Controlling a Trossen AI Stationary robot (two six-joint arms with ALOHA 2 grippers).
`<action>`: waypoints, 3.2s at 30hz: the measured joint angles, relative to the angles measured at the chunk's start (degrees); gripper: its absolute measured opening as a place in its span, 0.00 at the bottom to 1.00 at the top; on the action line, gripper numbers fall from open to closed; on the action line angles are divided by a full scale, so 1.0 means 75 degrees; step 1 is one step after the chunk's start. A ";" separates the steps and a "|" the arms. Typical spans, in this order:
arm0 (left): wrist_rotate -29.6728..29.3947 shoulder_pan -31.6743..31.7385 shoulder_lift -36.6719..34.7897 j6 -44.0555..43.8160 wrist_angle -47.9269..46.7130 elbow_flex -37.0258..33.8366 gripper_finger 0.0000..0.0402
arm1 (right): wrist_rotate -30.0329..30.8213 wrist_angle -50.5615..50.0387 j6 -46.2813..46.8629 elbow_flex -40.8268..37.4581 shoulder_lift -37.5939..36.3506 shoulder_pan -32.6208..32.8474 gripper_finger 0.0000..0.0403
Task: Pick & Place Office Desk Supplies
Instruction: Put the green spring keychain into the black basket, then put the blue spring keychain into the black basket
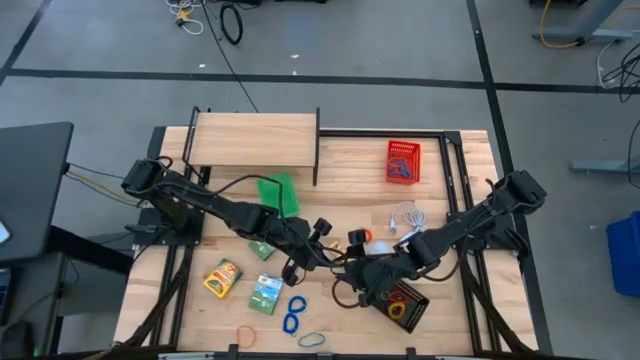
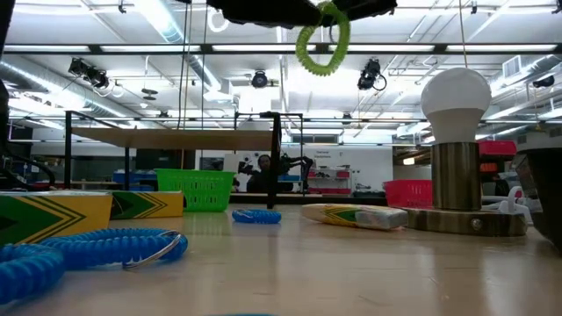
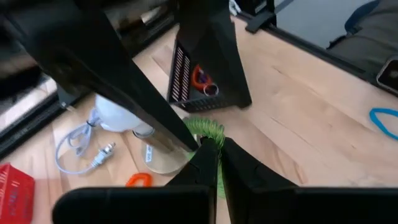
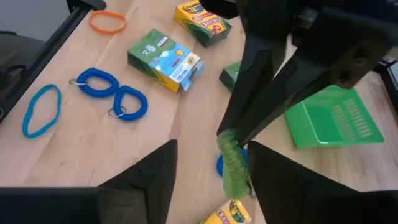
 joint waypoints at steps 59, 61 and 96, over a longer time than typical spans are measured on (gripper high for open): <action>0.0428 0.0761 -0.0012 -0.1959 -0.0460 -0.2075 0.37 | -0.2880 -0.4679 0.5334 0.0000 0.0029 0.1616 0.22; 0.0437 0.0761 0.0021 -0.2051 -0.0584 -0.2075 0.41 | -0.3062 -0.4712 0.5334 0.0000 0.0029 0.1616 0.30; -0.1047 0.0664 0.1993 -0.0124 -0.1326 -0.0810 0.29 | -0.3461 -0.4667 0.5707 0.0000 0.0029 0.1616 0.44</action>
